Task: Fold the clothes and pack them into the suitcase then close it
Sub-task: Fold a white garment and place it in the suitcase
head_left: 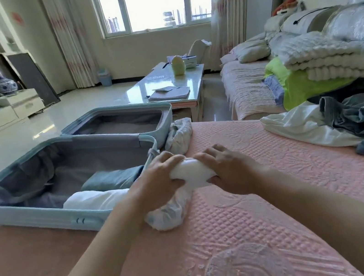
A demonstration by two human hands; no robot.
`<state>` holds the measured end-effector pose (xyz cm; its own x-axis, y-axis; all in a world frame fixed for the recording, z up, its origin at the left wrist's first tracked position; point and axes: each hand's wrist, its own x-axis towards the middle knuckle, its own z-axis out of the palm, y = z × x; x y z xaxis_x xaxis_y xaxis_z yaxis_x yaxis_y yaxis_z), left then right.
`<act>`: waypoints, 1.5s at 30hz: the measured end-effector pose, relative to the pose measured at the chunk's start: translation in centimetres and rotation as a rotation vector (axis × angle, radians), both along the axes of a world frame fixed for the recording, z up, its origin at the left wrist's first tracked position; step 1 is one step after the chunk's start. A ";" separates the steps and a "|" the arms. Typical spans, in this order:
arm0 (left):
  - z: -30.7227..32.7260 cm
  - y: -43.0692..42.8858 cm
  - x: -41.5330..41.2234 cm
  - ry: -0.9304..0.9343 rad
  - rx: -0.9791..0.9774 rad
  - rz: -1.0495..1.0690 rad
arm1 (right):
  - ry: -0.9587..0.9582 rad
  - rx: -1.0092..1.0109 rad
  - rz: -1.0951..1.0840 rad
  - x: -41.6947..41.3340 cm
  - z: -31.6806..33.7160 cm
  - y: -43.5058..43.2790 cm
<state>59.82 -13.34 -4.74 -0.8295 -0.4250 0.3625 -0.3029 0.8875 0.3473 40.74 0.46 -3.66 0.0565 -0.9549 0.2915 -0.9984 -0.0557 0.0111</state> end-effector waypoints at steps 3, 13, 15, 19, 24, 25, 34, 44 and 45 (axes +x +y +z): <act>2.3 -4.0 3.8 0.095 0.032 0.103 | 0.038 -0.036 0.055 2.7 3.1 -5.4; 4.4 -17.5 11.0 0.145 0.020 0.411 | -0.132 0.047 0.118 10.0 5.5 -23.9; 3.5 -19.9 11.3 0.108 0.045 0.464 | -0.183 0.072 0.092 10.0 4.6 -27.1; 1.1 -23.5 10.5 -0.006 0.164 0.513 | -0.413 0.211 0.005 9.0 2.4 -31.6; -1.8 -26.2 8.1 -0.141 0.409 0.476 | -0.440 0.404 -0.012 6.6 0.4 -34.8; -2.1 -26.6 7.5 -0.142 0.447 0.475 | -0.394 0.381 -0.020 6.4 0.1 -35.0; -3.2 -27.0 4.1 -0.279 0.470 0.544 | 0.117 0.237 0.085 5.0 -2.7 -33.6; -3.2 -26.1 2.5 -0.492 0.126 0.528 | 0.058 0.414 -0.088 6.1 -5.1 -32.9; -3.7 -26.1 2.4 -0.488 0.184 0.498 | 0.031 0.430 -0.098 6.0 -5.2 -33.0</act>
